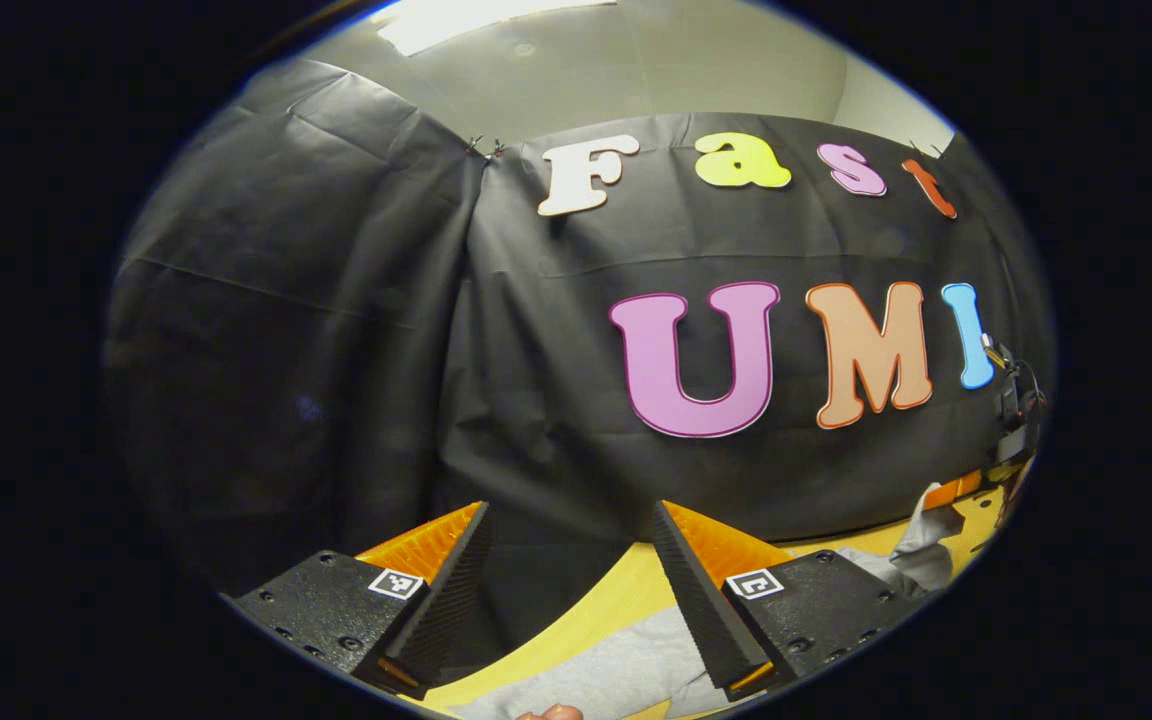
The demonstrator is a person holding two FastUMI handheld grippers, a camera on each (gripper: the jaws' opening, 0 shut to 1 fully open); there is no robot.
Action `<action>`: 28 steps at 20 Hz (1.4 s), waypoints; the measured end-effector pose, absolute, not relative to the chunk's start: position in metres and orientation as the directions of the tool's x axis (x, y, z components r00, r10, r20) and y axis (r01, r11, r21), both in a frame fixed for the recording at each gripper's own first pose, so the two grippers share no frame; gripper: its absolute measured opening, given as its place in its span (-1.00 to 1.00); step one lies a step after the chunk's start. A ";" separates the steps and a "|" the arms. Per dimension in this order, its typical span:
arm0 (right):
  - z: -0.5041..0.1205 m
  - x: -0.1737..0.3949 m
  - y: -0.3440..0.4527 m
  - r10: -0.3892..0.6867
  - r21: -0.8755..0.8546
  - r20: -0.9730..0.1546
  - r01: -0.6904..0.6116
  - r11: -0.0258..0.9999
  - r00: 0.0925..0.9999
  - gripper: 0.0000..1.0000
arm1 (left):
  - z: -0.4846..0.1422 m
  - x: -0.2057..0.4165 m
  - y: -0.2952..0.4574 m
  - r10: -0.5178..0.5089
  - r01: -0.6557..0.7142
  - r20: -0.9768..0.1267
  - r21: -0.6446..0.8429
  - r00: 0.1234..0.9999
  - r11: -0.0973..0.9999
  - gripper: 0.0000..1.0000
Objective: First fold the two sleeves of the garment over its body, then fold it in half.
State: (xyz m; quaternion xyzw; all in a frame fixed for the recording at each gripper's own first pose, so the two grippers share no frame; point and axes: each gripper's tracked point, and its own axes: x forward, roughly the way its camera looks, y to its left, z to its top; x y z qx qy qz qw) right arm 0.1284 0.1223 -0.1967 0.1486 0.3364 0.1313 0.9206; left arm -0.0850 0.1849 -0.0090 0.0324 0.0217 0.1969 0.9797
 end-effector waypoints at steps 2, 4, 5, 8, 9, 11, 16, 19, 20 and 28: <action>-0.206 0.123 0.150 0.377 0.367 -0.595 -0.178 0.913 0.709 -0.97 | -0.011 -0.092 0.197 0.404 -0.401 -0.037 0.079 0.914 0.913 0.87; -0.221 0.119 0.176 0.404 0.364 -0.614 -0.211 0.907 0.678 -0.96 | -0.013 -0.100 0.209 0.423 -0.419 -0.043 0.087 0.905 0.904 0.86; -0.228 0.117 0.186 0.409 0.353 -0.623 -0.227 0.908 0.667 -0.96 | -0.013 -0.104 0.216 0.433 -0.428 -0.047 0.089 0.900 0.899 0.86; -0.248 0.108 0.225 0.448 0.355 -0.641 -0.276 0.893 0.623 -0.96 | -0.019 -0.117 0.235 0.458 -0.450 -0.064 0.106 0.887 0.886 0.87; -0.255 0.105 0.235 0.455 0.352 -0.650 -0.289 0.890 0.609 -0.96 | -0.019 -0.121 0.241 0.467 -0.459 -0.065 0.112 0.882 0.882 0.87; -0.275 0.099 0.253 0.465 0.347 -0.674 -0.309 0.885 0.574 -0.96 | -0.019 -0.127 0.251 0.482 -0.473 -0.065 0.117 0.874 0.873 0.87; -0.333 0.074 0.291 0.467 0.334 -0.750 -0.341 0.879 0.468 -0.96 | -0.028 -0.147 0.270 0.509 -0.497 -0.089 0.126 0.856 0.858 0.87; -0.353 0.068 0.297 0.444 0.308 -0.781 -0.348 0.886 0.439 -0.92 | -0.037 -0.158 0.280 0.523 -0.509 -0.106 0.129 0.846 0.851 0.87; -0.349 0.069 0.299 0.448 0.312 -0.773 -0.347 0.885 0.449 -0.75 | -0.043 -0.162 0.282 0.527 -0.513 -0.118 0.131 0.841 0.848 0.87; -0.298 0.085 0.280 0.471 0.381 -0.657 -0.281 0.881 0.588 0.92 | -0.122 -0.172 0.281 0.498 -0.485 -0.272 0.119 0.823 0.866 0.87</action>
